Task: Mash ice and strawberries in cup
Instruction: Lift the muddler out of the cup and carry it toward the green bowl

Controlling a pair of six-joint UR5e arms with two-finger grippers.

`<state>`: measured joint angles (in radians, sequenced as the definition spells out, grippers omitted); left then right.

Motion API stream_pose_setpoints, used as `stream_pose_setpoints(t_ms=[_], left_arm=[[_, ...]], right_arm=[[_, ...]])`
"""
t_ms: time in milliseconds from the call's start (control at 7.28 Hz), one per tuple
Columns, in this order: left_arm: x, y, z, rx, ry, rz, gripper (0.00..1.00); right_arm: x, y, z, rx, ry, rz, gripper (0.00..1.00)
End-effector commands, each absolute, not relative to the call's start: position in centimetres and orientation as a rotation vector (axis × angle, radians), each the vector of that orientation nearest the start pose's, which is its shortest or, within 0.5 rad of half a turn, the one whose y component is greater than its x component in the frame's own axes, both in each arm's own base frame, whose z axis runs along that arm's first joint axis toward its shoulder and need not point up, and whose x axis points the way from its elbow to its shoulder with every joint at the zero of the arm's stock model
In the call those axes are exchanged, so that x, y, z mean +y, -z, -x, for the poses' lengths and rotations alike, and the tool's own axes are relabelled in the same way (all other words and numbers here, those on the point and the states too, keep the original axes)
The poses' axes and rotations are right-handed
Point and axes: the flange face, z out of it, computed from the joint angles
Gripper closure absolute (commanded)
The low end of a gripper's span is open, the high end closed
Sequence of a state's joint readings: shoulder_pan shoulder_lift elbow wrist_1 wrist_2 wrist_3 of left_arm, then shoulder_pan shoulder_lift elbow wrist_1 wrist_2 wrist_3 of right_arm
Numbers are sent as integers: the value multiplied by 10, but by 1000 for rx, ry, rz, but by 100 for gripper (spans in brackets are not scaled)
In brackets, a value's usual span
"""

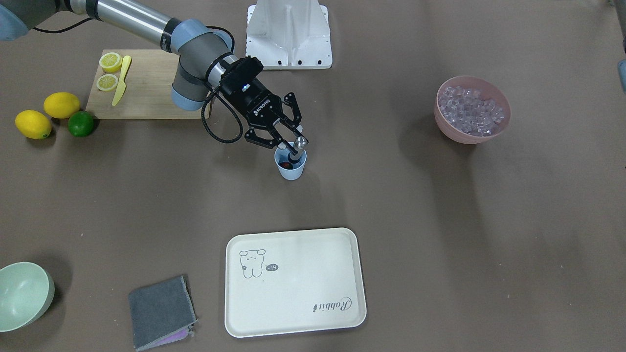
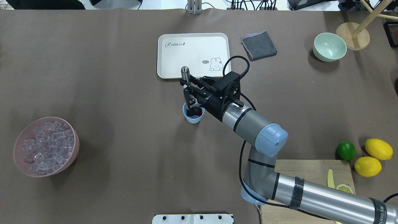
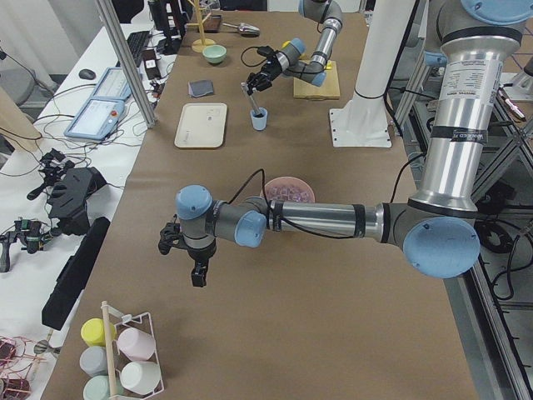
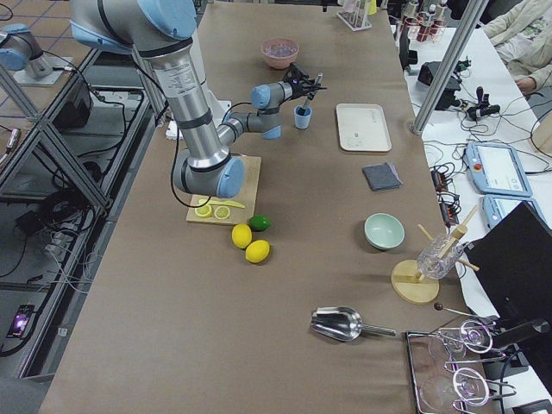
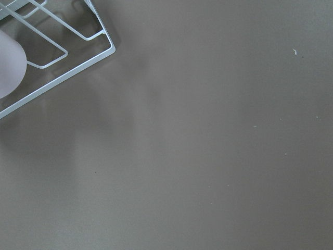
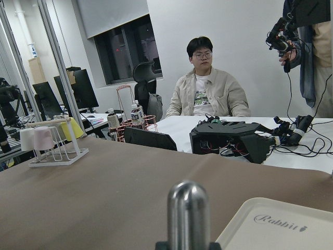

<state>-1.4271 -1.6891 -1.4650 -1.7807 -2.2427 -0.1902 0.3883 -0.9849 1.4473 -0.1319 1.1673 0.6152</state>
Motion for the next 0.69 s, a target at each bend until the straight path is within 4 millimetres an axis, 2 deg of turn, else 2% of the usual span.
stream_pose_setpoints(t_ms=[0, 275, 549], left_arm=[[-562, -633, -10, 695, -30, -101, 2], [-563, -629, -9, 696, -31, -108, 2], [-563, -625, -9, 697, -33, -116, 2]], right_arm=[[-410, -191, 498, -1314, -36, -1415, 100], [-427, -167, 465, -1301, -79, -1433, 100], [-444, -121, 415, -1241, -82, -1353, 100]])
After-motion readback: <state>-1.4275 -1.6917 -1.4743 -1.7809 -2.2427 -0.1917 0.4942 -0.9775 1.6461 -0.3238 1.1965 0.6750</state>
